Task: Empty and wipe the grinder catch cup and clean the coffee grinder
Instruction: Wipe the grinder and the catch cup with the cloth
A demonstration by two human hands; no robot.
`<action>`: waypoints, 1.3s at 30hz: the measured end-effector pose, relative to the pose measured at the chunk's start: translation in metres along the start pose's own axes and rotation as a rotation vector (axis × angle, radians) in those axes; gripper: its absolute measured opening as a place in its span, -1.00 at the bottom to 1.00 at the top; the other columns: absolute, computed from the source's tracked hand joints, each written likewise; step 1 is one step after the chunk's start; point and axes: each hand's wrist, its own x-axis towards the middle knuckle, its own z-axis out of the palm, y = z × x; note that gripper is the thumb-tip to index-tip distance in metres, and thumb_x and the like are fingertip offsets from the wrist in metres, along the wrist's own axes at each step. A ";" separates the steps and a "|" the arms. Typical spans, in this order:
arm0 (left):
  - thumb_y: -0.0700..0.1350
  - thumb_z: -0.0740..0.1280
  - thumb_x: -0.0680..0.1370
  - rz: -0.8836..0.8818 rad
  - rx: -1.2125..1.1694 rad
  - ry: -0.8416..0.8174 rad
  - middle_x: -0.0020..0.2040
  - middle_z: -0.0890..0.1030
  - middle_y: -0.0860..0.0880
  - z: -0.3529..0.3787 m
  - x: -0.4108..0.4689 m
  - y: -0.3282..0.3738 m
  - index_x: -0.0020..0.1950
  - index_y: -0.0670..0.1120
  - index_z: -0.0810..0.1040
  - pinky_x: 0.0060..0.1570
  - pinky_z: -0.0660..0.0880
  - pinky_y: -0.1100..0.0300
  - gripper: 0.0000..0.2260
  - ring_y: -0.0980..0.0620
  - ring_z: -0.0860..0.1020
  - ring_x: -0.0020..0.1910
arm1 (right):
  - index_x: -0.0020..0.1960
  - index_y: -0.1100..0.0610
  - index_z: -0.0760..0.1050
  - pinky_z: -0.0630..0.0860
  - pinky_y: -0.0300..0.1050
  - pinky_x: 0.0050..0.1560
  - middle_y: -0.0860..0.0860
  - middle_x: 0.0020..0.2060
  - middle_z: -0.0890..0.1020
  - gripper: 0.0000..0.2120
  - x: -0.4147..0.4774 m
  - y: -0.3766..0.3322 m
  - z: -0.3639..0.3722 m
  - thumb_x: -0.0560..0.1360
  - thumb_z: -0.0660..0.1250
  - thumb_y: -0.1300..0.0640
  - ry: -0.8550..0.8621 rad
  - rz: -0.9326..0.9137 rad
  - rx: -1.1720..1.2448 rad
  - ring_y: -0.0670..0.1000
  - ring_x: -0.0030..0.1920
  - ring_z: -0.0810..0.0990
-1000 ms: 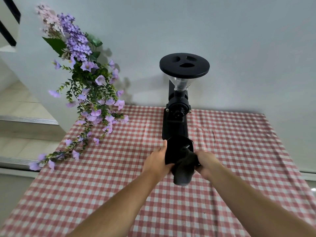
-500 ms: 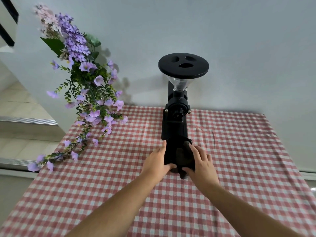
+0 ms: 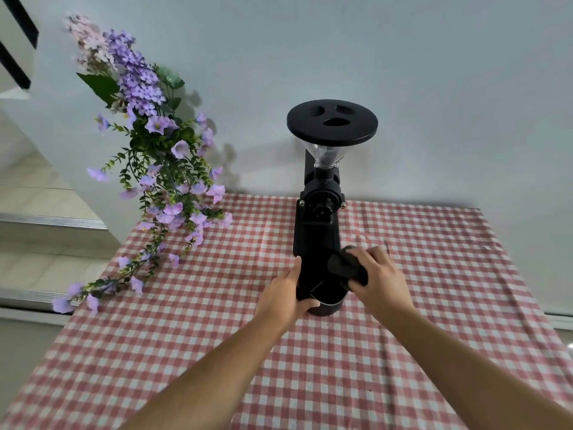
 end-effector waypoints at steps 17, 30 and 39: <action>0.14 0.47 0.39 -0.003 -0.135 0.049 0.13 0.58 0.10 0.005 0.001 -0.003 0.50 0.12 0.23 0.09 0.57 0.08 -0.26 0.08 0.56 0.09 | 0.26 -0.04 0.40 0.51 -0.09 -0.01 -0.02 0.09 0.50 -0.66 0.025 -0.021 -0.003 0.51 0.29 -0.07 -0.187 0.113 -0.083 0.04 0.04 0.53; 0.07 0.45 0.38 -0.071 -0.212 0.089 -0.02 0.57 0.15 0.008 0.000 0.002 0.39 0.22 0.27 0.00 0.59 0.08 -0.37 0.10 0.55 -0.02 | 0.30 0.03 0.37 0.52 -0.09 -0.03 0.04 0.25 0.38 -0.66 0.045 -0.027 0.005 0.53 0.25 0.13 -0.138 -0.013 -0.371 0.11 0.22 0.35; 0.04 0.49 0.40 -0.053 -0.221 0.112 -0.06 0.64 0.18 0.008 0.001 0.002 0.33 0.13 0.39 0.01 0.57 0.15 -0.46 0.16 0.59 -0.04 | 0.29 0.01 0.41 0.47 -0.09 0.13 -0.03 0.26 0.37 -0.63 0.024 -0.052 0.019 0.50 0.26 0.18 -0.335 -0.197 -0.240 0.04 0.18 0.37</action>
